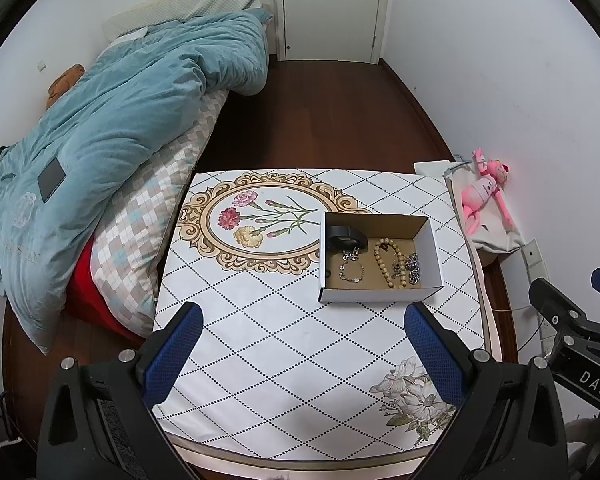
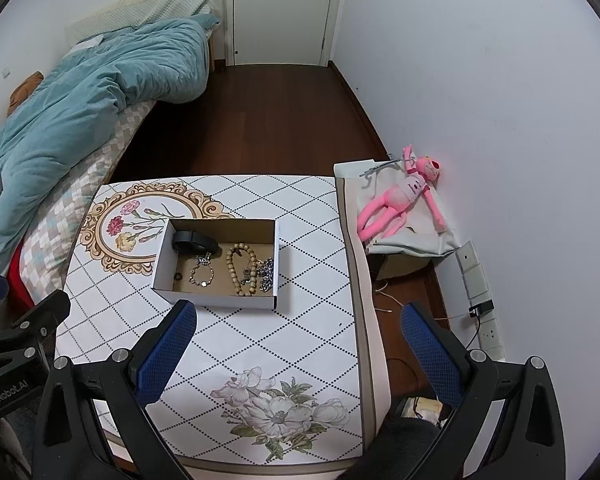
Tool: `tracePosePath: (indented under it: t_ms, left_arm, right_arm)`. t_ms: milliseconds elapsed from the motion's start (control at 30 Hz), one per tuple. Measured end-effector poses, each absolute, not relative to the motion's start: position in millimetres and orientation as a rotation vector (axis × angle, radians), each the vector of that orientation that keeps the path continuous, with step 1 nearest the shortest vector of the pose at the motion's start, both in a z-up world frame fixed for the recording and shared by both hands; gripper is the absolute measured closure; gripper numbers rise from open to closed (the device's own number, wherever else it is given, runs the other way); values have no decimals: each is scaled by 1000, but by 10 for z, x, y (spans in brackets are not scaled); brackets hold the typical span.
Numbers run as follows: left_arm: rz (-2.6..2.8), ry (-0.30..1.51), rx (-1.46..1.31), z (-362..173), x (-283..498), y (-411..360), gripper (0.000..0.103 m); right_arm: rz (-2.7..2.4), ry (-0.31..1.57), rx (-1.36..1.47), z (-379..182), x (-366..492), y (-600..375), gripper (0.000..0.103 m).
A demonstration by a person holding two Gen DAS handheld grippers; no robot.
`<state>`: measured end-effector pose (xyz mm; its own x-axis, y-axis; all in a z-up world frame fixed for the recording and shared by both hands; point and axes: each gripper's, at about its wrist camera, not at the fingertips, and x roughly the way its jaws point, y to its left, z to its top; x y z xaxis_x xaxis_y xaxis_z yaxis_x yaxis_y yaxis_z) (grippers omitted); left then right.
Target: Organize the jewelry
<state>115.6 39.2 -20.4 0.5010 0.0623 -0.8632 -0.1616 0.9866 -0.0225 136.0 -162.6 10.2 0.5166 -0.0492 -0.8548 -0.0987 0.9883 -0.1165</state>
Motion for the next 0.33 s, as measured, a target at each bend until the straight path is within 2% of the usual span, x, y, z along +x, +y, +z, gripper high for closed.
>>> tracePosePath:
  t_ms: [333]
  left_arm:
    - [135,1027,-98,-224,1137,395,0]
  right_arm:
    - [29,1031,-159,115,1354,-1639,0]
